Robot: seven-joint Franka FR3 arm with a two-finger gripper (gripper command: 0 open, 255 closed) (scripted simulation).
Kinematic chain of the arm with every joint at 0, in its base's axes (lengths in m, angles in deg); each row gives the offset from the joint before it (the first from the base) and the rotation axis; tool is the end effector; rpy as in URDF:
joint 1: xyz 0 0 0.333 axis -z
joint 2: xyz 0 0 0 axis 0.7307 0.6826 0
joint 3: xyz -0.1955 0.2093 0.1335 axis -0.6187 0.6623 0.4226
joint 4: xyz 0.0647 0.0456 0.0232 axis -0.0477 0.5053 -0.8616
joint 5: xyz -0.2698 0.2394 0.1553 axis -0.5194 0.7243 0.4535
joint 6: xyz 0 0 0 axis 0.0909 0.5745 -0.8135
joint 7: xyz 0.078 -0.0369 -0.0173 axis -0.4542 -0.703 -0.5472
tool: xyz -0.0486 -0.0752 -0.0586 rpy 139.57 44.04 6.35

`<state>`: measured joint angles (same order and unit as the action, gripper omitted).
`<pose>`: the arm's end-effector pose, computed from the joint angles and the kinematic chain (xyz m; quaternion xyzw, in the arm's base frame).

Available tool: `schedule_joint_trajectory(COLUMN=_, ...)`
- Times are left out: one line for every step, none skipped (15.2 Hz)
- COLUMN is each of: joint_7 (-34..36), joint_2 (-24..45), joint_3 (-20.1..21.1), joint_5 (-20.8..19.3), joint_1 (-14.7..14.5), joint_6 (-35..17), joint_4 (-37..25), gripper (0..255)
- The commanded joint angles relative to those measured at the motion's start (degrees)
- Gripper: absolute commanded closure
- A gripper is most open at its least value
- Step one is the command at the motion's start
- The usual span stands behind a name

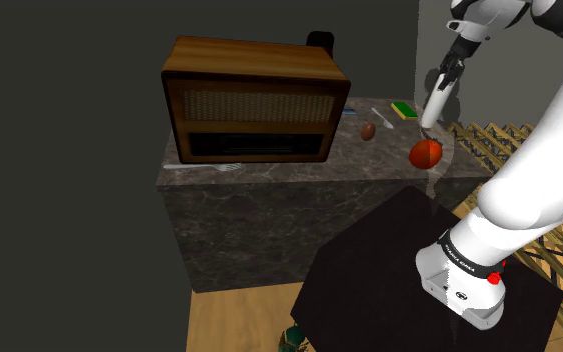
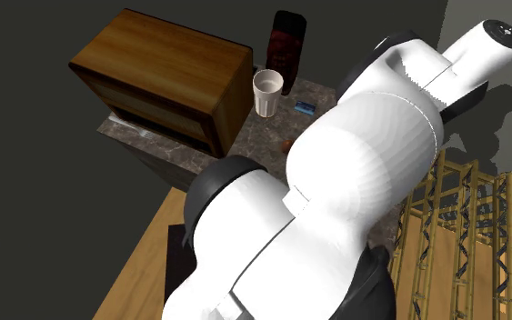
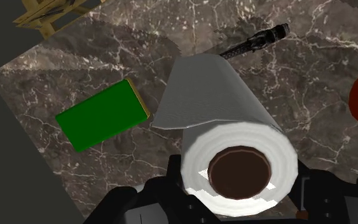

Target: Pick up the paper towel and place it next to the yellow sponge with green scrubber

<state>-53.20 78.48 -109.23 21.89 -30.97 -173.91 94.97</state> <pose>0.4008 -0.4734 0.4513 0.9439 0.3279 0.0355 0.0169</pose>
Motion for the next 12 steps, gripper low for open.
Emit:
schedule_joint_trajectory(joint_7=-0.37, joint_2=0.59, joint_3=0.14, joint_5=0.5, joint_1=0.13, joint_6=-1.23, joint_4=0.75, gripper=255)
schedule_joint_trajectory(joint_7=-0.55, joint_2=0.84, joint_3=0.21, joint_5=0.72, joint_1=0.17, joint_6=-1.91, joint_4=1.24, gripper=255)
schedule_joint_trajectory(joint_7=-0.73, joint_2=1.09, joint_3=0.29, joint_5=0.96, joint_1=0.21, joint_6=-2.58, joint_4=1.72, gripper=255)
schedule_joint_trajectory(joint_7=-0.92, joint_2=1.36, joint_3=0.37, joint_5=1.2, joint_1=0.26, joint_6=-3.25, joint_4=2.19, gripper=255)
schedule_joint_trajectory(joint_7=-1.11, joint_2=1.64, joint_3=0.46, joint_5=1.46, joint_1=0.32, joint_6=-3.91, joint_4=2.64, gripper=255)
schedule_joint_trajectory(joint_7=-1.26, joint_2=1.86, joint_3=0.52, joint_5=1.65, joint_1=0.36, joint_6=-4.39, joint_4=2.96, gripper=255)
schedule_joint_trajectory(joint_7=-1.26, joint_2=1.85, joint_3=0.52, joint_5=1.65, joint_1=0.36, joint_6=-4.39, joint_4=2.96, gripper=255)
schedule_joint_trajectory(joint_7=-1.26, joint_2=1.86, joint_3=0.52, joint_5=1.65, joint_1=0.36, joint_6=-4.39, joint_4=2.96, gripper=255)
schedule_joint_trajectory(joint_7=-1.26, joint_2=1.86, joint_3=0.52, joint_5=1.65, joint_1=0.36, joint_6=-4.39, joint_4=2.96, gripper=255)
schedule_joint_trajectory(joint_7=-1.26, joint_2=1.86, joint_3=0.52, joint_5=1.65, joint_1=0.36, joint_6=-4.39, joint_4=2.96, gripper=255)
schedule_joint_trajectory(joint_7=-1.26, joint_2=1.86, joint_3=0.52, joint_5=1.65, joint_1=0.36, joint_6=-4.39, joint_4=2.96, gripper=255)
schedule_joint_trajectory(joint_7=-1.26, joint_2=1.86, joint_3=0.52, joint_5=1.65, joint_1=0.36, joint_6=-4.39, joint_4=2.96, gripper=255)
